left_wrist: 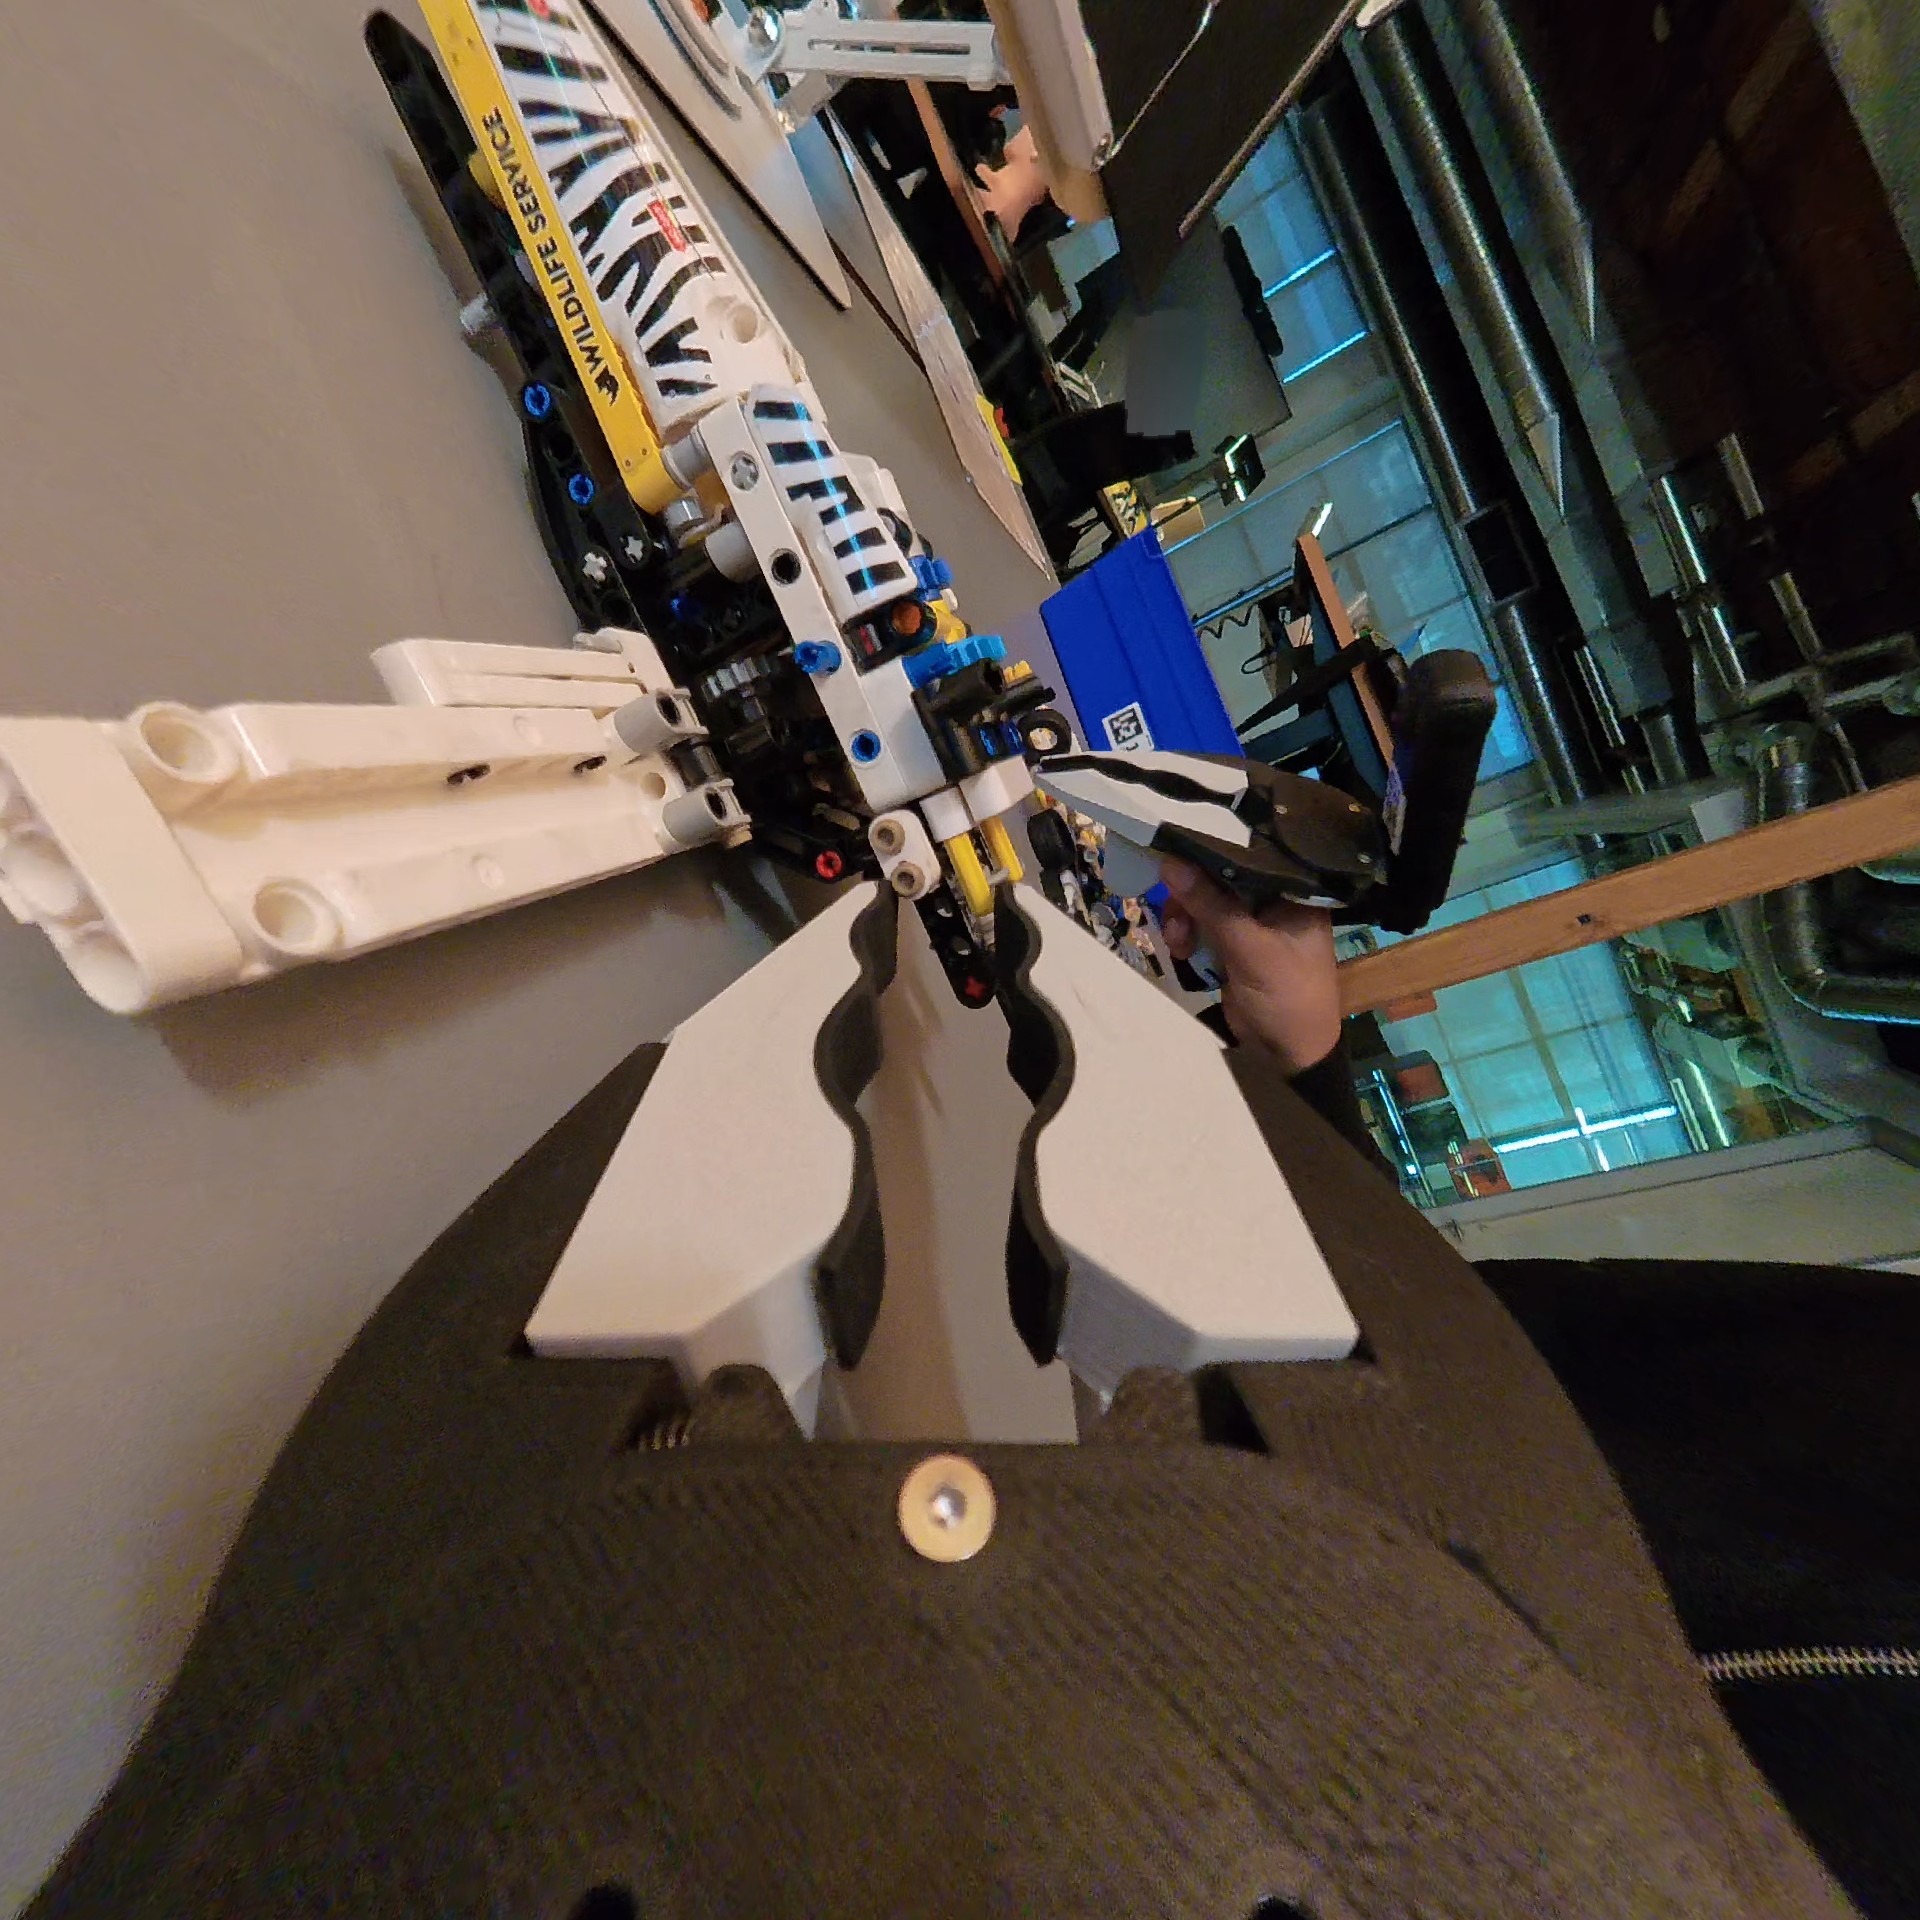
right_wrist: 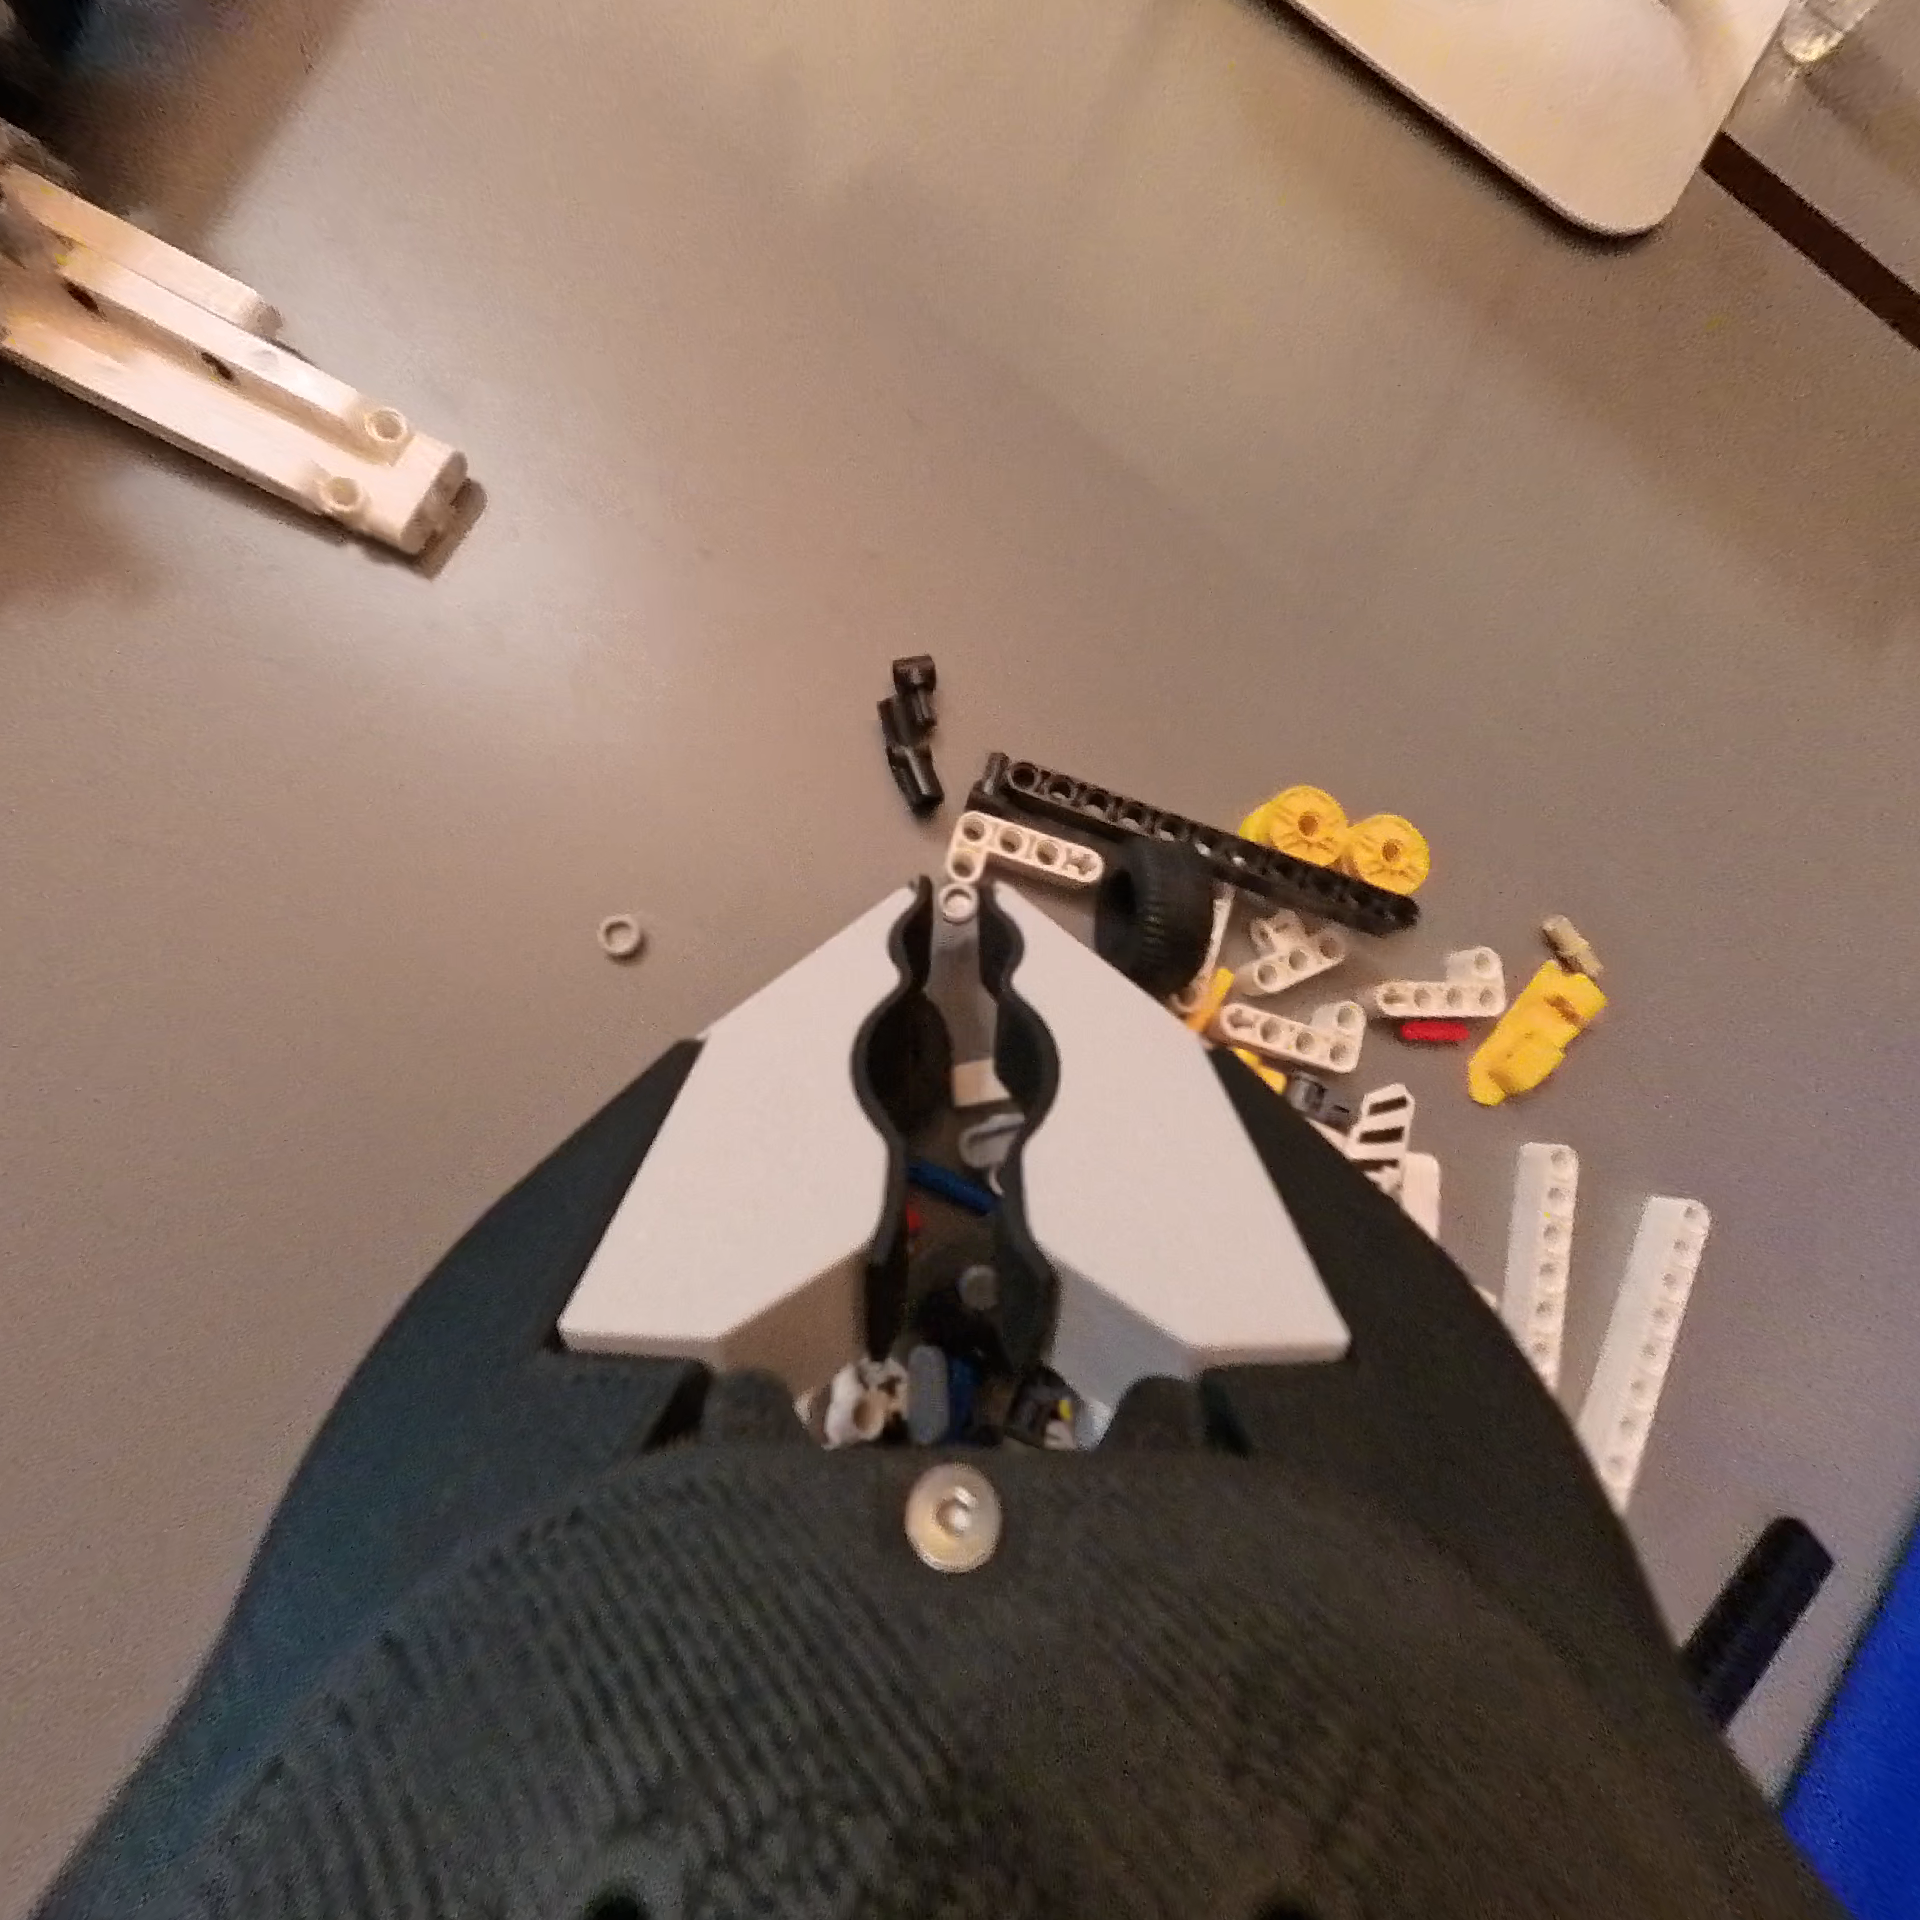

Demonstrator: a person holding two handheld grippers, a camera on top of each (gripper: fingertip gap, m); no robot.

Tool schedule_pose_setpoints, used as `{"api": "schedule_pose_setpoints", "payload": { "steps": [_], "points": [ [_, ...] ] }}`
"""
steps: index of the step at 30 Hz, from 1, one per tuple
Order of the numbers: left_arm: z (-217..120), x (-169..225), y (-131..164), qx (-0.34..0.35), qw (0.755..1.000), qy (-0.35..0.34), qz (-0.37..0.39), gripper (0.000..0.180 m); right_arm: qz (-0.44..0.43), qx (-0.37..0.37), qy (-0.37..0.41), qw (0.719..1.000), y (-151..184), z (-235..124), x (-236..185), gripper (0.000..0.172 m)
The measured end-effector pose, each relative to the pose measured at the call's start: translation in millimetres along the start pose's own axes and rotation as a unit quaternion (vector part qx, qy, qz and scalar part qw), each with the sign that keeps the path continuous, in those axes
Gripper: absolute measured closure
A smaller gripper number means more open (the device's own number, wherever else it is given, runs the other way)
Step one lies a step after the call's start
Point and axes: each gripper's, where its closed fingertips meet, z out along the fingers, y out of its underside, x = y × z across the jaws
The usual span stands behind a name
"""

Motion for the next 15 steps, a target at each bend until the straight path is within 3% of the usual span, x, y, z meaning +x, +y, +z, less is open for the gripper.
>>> {"api": "schedule_pose_setpoints", "payload": {
  "steps": [3, 7, 11, 15],
  "points": [
    [2.0, -0.1, 3.3, -0.012, 1.0, 0.001, -0.004, 0.167, 0.007, 0.011, -0.009, 1.0, -4.1, 1.9, -6.9, 0.148],
    [2.6, -0.4, 4.3, -0.016, 1.0, 0.001, -0.006, 0.167, -0.017, 0.07, -0.094, 0.993, -34.1, -0.2, -61.1, 0.149],
    [3.4, -0.5, 5.7, -0.021, 1.0, 0.001, -0.007, 0.168, 0.008, 0.114, -0.265, 0.957, -66.3, -7.5, -143.0, 0.147],
    [5.1, -0.6, 10.2, -0.037, 0.999, 0.003, -0.014, 0.168, 0.122, 0.105, -0.364, 0.917, -83.4, -2.8, -167.8, 0.154]
  ]
}}
